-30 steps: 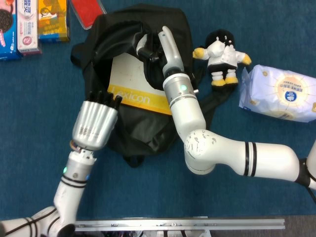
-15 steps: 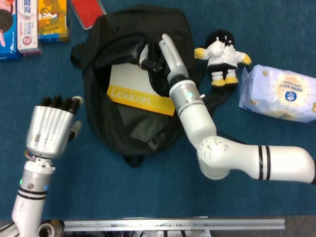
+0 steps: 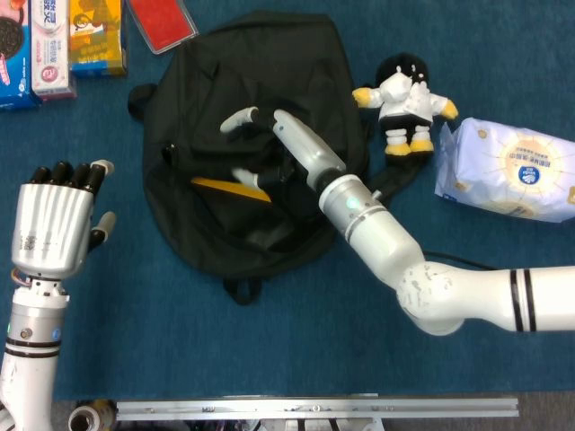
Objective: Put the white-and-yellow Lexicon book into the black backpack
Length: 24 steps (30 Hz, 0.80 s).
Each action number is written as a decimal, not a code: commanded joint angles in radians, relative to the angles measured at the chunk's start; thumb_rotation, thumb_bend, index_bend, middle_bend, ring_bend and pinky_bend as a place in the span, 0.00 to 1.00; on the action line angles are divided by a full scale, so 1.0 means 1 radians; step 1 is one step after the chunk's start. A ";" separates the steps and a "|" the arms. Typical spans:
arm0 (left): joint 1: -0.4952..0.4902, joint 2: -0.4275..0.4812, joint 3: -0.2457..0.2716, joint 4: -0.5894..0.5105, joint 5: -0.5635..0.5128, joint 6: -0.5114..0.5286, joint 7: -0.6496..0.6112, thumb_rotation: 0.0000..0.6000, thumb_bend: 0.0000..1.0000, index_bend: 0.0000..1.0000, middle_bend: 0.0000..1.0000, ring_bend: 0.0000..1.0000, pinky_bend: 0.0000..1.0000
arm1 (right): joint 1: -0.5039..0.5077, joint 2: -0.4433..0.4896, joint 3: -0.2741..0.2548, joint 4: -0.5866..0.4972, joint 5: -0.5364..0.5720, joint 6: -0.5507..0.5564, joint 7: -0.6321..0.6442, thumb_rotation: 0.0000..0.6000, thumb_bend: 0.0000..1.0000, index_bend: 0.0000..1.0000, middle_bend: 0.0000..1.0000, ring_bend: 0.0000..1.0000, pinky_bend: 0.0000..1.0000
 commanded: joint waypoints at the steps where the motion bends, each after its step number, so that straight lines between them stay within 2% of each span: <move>1: 0.003 0.003 -0.006 0.000 -0.001 0.000 0.006 1.00 0.13 0.36 0.54 0.45 0.54 | 0.001 0.026 -0.032 -0.016 -0.018 -0.031 -0.008 1.00 0.14 0.10 0.18 0.08 0.17; 5: 0.006 0.006 -0.012 -0.004 -0.005 -0.005 0.006 1.00 0.13 0.36 0.53 0.44 0.54 | -0.006 0.036 -0.048 -0.025 -0.070 -0.025 0.013 1.00 0.07 0.02 0.13 0.04 0.12; 9: 0.006 0.014 -0.019 -0.009 -0.007 -0.012 0.002 1.00 0.13 0.36 0.53 0.44 0.54 | -0.021 0.052 -0.055 -0.042 -0.125 -0.021 0.044 1.00 0.03 0.01 0.12 0.03 0.10; 13: 0.006 0.026 -0.034 -0.016 -0.016 -0.016 -0.010 1.00 0.13 0.36 0.53 0.44 0.54 | -0.043 0.106 -0.053 -0.079 -0.145 -0.036 0.077 1.00 0.01 0.01 0.12 0.03 0.10; 15: 0.006 0.032 -0.041 -0.018 -0.022 -0.017 -0.021 1.00 0.13 0.36 0.53 0.44 0.54 | -0.053 0.135 -0.071 -0.094 -0.172 -0.020 0.065 1.00 0.00 0.01 0.12 0.03 0.10; 18: 0.006 0.045 -0.048 -0.023 -0.037 -0.029 -0.047 1.00 0.13 0.36 0.53 0.44 0.54 | -0.084 0.181 -0.119 -0.117 -0.235 0.045 0.032 1.00 0.07 0.02 0.18 0.05 0.11; 24: 0.000 0.080 -0.059 -0.035 -0.081 -0.078 -0.117 1.00 0.13 0.36 0.53 0.44 0.54 | -0.188 0.282 -0.252 -0.136 -0.411 0.202 -0.039 1.00 0.23 0.16 0.31 0.15 0.27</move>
